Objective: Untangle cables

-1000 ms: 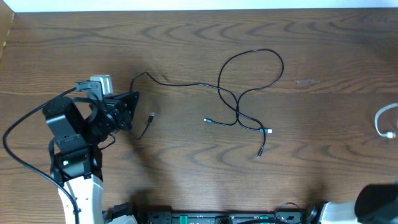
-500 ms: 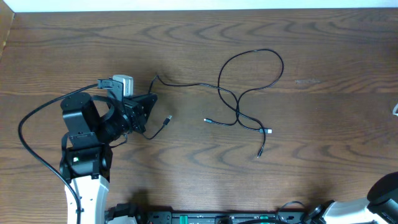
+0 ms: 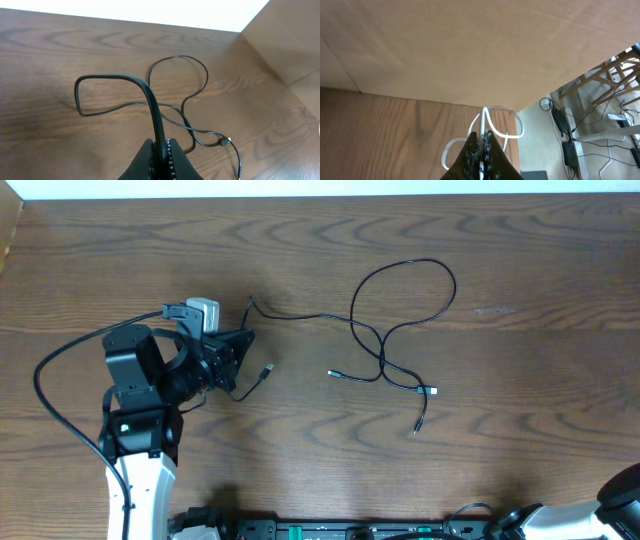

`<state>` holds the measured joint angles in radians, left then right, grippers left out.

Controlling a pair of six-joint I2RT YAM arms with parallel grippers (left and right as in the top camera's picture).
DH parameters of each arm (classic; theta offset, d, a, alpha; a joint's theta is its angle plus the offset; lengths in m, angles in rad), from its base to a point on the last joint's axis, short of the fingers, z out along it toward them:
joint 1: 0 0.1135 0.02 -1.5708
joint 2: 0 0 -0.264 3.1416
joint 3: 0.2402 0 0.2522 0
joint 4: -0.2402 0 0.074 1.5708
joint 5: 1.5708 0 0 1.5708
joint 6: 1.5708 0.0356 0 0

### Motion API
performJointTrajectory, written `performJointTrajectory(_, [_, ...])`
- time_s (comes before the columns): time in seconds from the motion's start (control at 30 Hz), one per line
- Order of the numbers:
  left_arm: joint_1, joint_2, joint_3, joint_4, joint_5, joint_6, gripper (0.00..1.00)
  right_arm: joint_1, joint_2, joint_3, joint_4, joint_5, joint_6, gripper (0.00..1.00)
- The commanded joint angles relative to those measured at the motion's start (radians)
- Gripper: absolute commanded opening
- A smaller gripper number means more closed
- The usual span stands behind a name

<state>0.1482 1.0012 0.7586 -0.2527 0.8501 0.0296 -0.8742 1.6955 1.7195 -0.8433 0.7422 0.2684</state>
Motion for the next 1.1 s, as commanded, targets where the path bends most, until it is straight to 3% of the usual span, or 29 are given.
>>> performJointTrajectory(0.0, [-0.004, 0.035, 0.000, 0.011, -0.005, 0.022, 0.08, -0.003, 0.035, 0.015, -0.014, 0.030, 0.034, 0.01])
performJointTrajectory(0.5, [-0.004, 0.069, 0.000, 0.011, -0.005, 0.023, 0.08, -0.100, 0.259, 0.008, -0.156, -0.014, 0.269, 0.01])
performJointTrajectory(1.07, [-0.004, 0.070, 0.000, 0.011, -0.005, 0.023, 0.08, -0.223, 0.343, -0.033, -0.139, -0.116, 0.329, 0.01])
